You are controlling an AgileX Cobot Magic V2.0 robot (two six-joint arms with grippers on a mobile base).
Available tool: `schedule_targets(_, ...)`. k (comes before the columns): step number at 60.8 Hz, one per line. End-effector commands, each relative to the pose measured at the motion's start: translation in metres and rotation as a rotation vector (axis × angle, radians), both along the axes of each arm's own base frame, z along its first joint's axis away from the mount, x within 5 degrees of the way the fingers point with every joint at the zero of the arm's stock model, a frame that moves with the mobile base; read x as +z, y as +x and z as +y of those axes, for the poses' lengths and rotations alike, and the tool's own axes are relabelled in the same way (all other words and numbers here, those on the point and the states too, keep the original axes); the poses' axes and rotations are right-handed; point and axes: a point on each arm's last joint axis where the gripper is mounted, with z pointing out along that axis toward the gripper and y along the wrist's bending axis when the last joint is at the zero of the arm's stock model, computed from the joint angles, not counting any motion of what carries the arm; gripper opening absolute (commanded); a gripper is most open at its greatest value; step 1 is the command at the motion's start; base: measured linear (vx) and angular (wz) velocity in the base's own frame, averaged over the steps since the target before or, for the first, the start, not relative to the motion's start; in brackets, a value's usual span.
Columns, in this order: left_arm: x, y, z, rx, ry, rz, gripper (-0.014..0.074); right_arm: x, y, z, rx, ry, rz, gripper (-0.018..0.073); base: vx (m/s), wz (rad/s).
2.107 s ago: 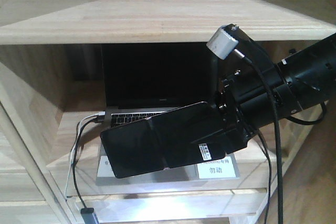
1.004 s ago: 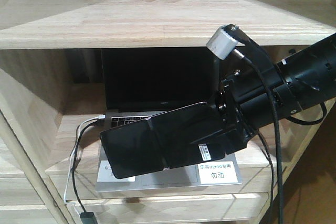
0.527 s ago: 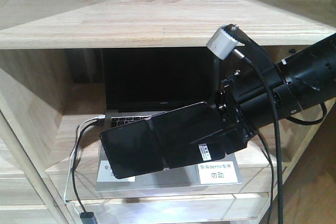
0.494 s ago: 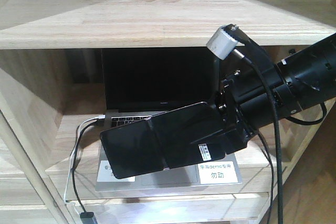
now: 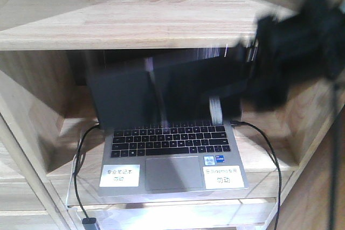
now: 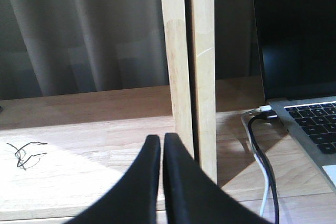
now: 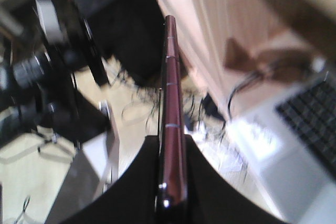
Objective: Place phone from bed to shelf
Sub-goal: 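Lower the phone onto the upper shelf and open the right gripper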
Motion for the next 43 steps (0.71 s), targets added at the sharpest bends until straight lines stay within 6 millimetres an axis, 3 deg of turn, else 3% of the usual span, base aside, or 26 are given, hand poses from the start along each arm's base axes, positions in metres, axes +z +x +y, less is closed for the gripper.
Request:
schedule_targets(1, 0.016, -0.001, 0.0, -0.004, -0.004, -0.106, 0.0001, 0.041, -0.015, -0.001, 0.027, 0.111, -0.055, -0.0001, 0.0, 0.0)
schedule_targets(13, 0.016, -0.001, 0.0, -0.004, -0.004, -0.106, 0.0001, 0.078, -0.005, 0.003, 0.02, 0.167, -0.165, -0.0001, 0.0, 0.0)
schedule_targets(21, 0.016, -0.001, 0.0, -0.004, -0.004, -0.106, 0.0001, 0.094, 0.015, 0.011, 0.027, 0.227, -0.195, -0.0001, 0.0, 0.0)
schedule_targets(31, 0.016, -0.001, 0.0, -0.004, -0.004, -0.106, 0.0001, 0.098, 0.052, 0.026, 0.024, 0.29, -0.221, -0.0001, 0.0, 0.0)
schedule_targets(43, 0.016, -0.001, 0.0, -0.004, -0.004, -0.106, 0.0001, 0.086, 0.105, 0.044, -0.016, 0.358, -0.218, -0.0001, 0.0, 0.0)
